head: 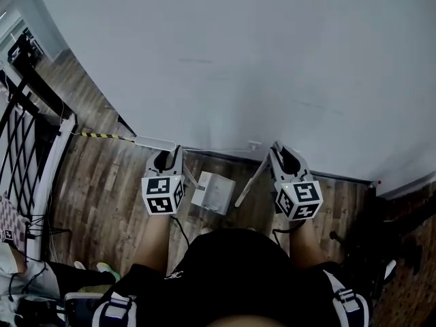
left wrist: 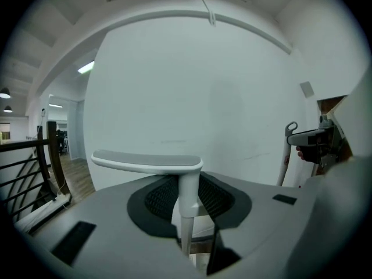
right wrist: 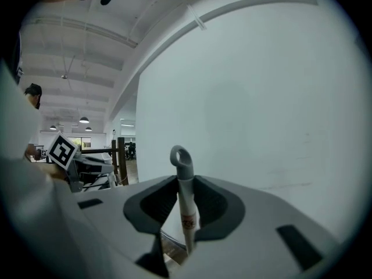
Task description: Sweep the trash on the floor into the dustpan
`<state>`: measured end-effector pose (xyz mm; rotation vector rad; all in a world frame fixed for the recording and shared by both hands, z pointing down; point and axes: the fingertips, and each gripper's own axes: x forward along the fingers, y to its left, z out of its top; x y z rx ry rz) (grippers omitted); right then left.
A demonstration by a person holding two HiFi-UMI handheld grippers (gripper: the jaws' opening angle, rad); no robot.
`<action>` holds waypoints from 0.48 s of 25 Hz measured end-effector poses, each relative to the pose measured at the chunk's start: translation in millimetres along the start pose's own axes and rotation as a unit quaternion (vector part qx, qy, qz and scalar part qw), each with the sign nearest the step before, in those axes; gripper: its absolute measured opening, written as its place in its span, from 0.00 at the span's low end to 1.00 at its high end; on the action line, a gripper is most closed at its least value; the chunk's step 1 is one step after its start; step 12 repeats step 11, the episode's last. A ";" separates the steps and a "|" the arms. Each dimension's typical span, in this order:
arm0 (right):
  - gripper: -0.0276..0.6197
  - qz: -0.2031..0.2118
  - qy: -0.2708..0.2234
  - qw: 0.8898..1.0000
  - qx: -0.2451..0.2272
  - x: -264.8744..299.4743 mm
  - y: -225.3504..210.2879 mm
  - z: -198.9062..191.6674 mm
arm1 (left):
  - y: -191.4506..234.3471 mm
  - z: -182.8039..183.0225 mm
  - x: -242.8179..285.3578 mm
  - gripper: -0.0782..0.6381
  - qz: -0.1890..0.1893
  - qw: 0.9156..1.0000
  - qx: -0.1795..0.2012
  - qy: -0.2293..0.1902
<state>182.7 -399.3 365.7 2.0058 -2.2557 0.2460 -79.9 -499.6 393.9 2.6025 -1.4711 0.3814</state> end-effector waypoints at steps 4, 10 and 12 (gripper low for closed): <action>0.19 -0.021 0.003 1.000 0.008 -7.7 -20.4 -4.3 | -17.2 5.1 7.3 0.26 -0.011 1.000 0.011 -0.003; 0.19 -0.038 0.003 0.999 0.026 -21.0 -36.4 -5.8 | -27.3 1.4 6.5 0.26 -0.019 1.000 0.022 0.013; 0.19 -0.039 0.003 0.999 0.029 -23.3 -38.6 -5.8 | -28.4 0.2 5.5 0.26 -0.019 0.999 0.022 0.016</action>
